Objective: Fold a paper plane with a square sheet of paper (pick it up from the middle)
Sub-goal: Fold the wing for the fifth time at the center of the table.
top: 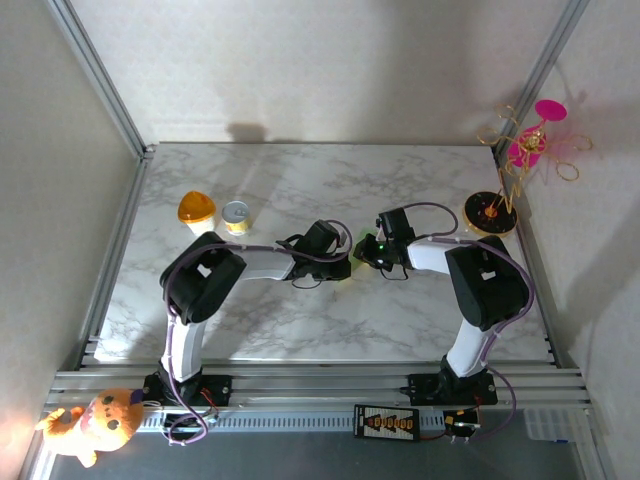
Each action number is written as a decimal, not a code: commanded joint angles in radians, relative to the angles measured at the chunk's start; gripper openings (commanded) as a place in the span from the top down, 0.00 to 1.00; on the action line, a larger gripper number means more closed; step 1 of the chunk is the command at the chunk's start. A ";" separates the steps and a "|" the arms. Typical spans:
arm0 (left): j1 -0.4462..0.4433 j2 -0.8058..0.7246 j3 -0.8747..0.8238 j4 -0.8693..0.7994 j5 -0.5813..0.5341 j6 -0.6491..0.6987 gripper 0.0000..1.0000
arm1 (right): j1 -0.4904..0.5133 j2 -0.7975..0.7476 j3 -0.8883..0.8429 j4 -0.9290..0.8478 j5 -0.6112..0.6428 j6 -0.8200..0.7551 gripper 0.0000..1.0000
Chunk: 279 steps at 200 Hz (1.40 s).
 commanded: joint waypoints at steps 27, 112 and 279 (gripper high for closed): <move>-0.031 -0.033 -0.048 -0.229 -0.026 0.039 1.00 | -0.003 0.073 -0.017 -0.109 0.088 -0.011 0.80; -0.051 -0.061 -0.062 -0.289 -0.053 0.052 1.00 | -0.003 0.077 -0.011 -0.108 0.086 -0.011 0.80; -0.060 -0.191 -0.108 -0.409 -0.184 0.106 1.00 | 0.002 0.074 -0.017 -0.068 0.042 -0.013 0.80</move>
